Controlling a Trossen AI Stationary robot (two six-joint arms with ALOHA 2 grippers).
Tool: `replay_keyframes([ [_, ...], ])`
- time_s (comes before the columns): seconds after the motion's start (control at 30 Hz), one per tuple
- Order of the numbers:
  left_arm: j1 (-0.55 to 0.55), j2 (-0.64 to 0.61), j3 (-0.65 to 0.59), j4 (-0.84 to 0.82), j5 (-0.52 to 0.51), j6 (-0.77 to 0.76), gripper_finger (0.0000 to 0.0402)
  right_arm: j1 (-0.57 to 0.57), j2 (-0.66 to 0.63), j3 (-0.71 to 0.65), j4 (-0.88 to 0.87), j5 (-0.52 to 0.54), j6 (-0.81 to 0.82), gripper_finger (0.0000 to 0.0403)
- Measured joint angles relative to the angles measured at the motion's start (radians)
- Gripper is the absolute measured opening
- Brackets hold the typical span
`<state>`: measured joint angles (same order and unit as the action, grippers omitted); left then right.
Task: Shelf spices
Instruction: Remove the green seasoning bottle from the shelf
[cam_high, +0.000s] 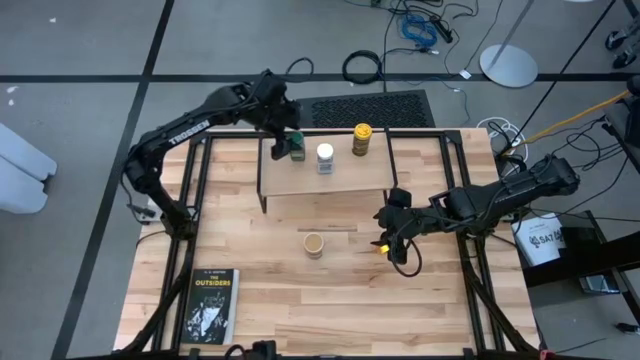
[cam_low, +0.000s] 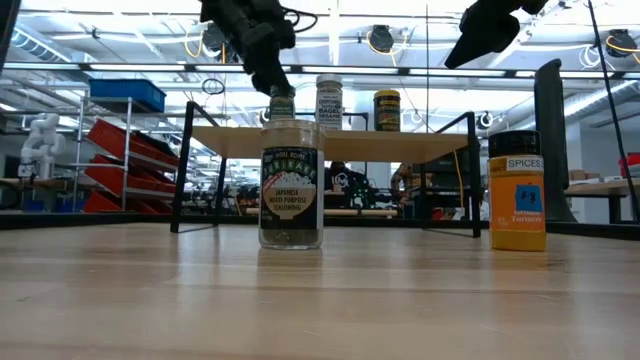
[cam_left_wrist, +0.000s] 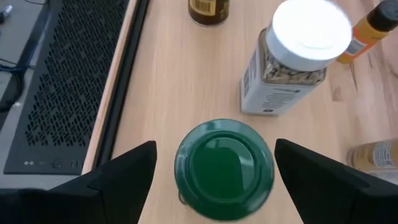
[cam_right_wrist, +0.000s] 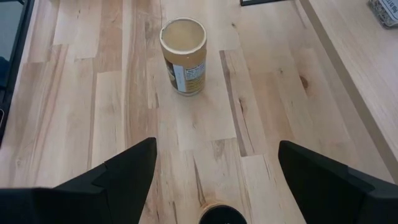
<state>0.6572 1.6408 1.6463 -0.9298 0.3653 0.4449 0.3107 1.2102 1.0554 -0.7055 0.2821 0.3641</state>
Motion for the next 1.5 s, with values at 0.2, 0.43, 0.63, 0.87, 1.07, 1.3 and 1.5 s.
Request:
replay_keyframes([
  [0.2, 0.0, 0.024, 0.0, -0.003, 0.0, 0.029, 0.0336, 0.0, 0.0, 0.0, 0.0, 0.0, 0.0, 0.0325],
  [0.43, 0.0, 0.022, 0.0, -0.008, 0.0, 0.062, 0.029, 0.0, 0.0, 0.0, -0.001, 0.0, -0.001, 0.0325],
  [0.63, 0.0, 0.022, 0.0, -0.026, 0.001, 0.069, 0.0204, 0.0, 0.0, 0.0, -0.001, 0.0, -0.008, 0.0325],
  [0.87, -0.004, 0.021, 0.0, -0.036, 0.005, 0.061, 0.0202, 0.0, 0.0, 0.0, -0.001, 0.0, -0.01, 0.0325],
  [1.07, -0.015, -0.042, -0.001, -0.117, 0.036, 0.016, 0.0202, 0.0, 0.0, 0.0, 0.007, 0.067, -0.027, 0.0325],
  [1.3, -0.089, -0.194, -0.001, -0.126, 0.087, -0.072, 0.0202, -0.001, 0.0, 0.0, 0.185, 0.087, -0.115, 0.0325],
  [1.5, -0.206, -0.281, -0.001, -0.072, 0.106, -0.169, 0.0202, -0.002, -0.001, 0.011, 0.342, 0.084, -0.203, 0.0325],
])
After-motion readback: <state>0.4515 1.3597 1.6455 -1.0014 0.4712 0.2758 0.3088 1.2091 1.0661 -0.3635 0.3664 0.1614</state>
